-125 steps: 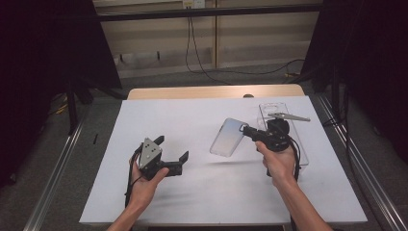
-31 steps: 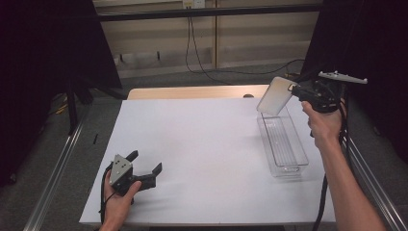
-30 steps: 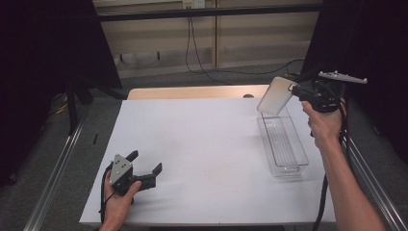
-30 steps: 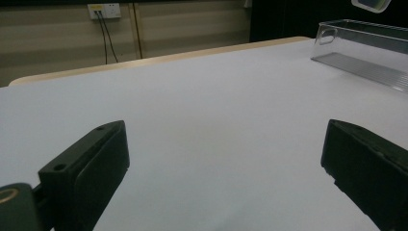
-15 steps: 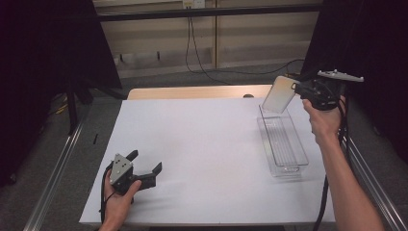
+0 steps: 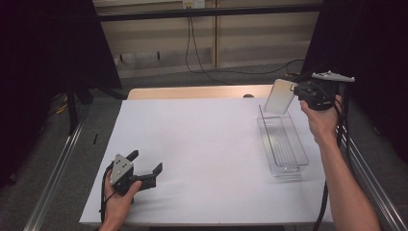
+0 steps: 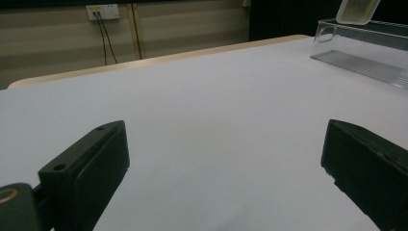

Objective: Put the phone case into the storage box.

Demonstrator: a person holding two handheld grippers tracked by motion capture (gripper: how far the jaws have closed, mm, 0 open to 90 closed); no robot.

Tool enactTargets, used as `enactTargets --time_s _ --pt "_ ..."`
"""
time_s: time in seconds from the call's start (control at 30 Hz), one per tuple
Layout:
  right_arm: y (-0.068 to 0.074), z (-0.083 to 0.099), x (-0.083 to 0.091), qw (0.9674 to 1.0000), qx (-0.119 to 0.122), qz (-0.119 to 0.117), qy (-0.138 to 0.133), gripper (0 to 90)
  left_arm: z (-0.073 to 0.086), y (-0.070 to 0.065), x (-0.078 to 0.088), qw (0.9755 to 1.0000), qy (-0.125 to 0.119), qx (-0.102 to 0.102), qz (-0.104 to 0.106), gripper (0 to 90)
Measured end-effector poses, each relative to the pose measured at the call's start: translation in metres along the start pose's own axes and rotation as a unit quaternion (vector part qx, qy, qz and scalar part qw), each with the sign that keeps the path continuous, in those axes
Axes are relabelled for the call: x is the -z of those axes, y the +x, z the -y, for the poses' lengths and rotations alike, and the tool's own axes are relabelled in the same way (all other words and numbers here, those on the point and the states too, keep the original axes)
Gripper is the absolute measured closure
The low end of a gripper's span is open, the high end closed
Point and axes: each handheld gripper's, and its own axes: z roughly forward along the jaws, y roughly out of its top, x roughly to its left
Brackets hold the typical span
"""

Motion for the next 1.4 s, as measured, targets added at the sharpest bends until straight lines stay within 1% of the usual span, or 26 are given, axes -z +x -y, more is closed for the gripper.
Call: enactTargets --time_s 0.03,0.17,0.2,0.33,0.53,0.8,0.9,1.03,1.2,1.3,1.4 --pt "-0.001 0.0 -0.001 1.0 0.004 -0.001 0.001 85.3 0.0 0.0 0.0 1.0 0.0 -0.001 0.0 2.9" --pt "-0.003 0.002 -0.004 1.0 0.006 -0.001 0.007 85.3 0.0 0.0 -0.001 1.0 0.0 -0.002 0.001 2.9" --pt "-0.003 0.002 -0.004 0.9999 0.008 -0.002 0.007 85.3 0.0 0.0 0.0 1.0 0.002 -0.005 0.001 2.9" --pt "0.0 0.003 -0.007 0.9998 0.016 -0.003 0.009 85.3 0.0 0.0 -0.001 1.0 0.002 0.0 0.003 2.9" --pt "0.001 0.005 -0.013 0.9996 0.025 -0.003 0.015 85.3 0.0 0.0 -0.001 1.0 0.003 -0.002 0.004 2.7" --pt "0.002 0.008 -0.019 0.9994 0.029 -0.003 0.02 85.3 0.0 0.0 0.0 1.0 0.001 -0.002 0.003 2.7" --pt "0.002 0.009 -0.021 0.9993 0.03 -0.005 0.022 85.3 0.0 0.0 0.001 1.0 -0.002 0.005 0.002 2.6" --pt "0.002 0.012 -0.025 0.9991 0.033 -0.003 0.029 85.3 0.0 0.001 0.001 1.0 -0.004 0.008 0.002 2.4" --pt "0.001 0.013 -0.029 0.9988 0.037 -0.002 0.034 85.3 0.0 0.0 0.001 1.0 -0.002 0.006 0.004 2.4" --pt "0.003 0.015 -0.031 0.9982 0.045 0.002 0.04 85.3 0.0 0.0 0.001 1.0 -0.002 0.006 0.003 2.4" --pt "0.003 0.016 -0.033 0.9981 0.046 0.002 0.04 85.3 0.0 0.0 0.001 1.0 -0.002 0.006 0.003 2.4"
